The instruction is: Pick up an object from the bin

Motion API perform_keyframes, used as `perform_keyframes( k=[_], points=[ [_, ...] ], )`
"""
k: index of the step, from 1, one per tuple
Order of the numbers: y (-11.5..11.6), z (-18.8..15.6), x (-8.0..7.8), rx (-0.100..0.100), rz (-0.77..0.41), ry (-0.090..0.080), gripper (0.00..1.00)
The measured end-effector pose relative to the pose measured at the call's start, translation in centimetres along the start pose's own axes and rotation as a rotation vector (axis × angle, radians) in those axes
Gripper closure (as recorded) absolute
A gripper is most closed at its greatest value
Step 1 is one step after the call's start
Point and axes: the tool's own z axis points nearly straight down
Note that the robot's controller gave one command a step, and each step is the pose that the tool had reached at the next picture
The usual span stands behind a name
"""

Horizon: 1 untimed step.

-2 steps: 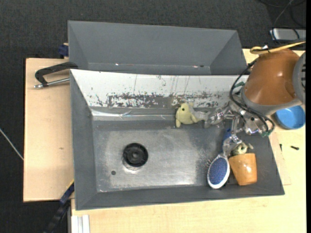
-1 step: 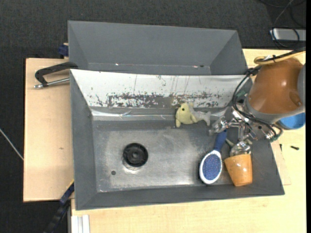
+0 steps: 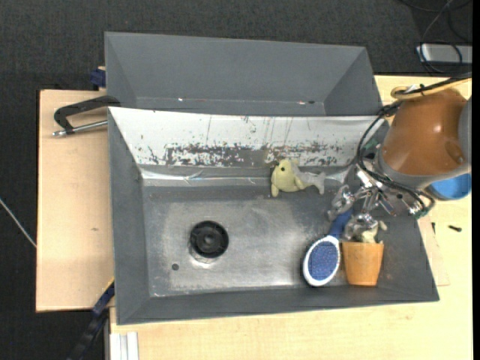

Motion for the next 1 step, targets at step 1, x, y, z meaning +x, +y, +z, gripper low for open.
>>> perform_keyframes(
  k=[1],
  points=[
    [0.74,-14.74,0.02,0.007,-0.193,0.002,1.00]
  ],
)
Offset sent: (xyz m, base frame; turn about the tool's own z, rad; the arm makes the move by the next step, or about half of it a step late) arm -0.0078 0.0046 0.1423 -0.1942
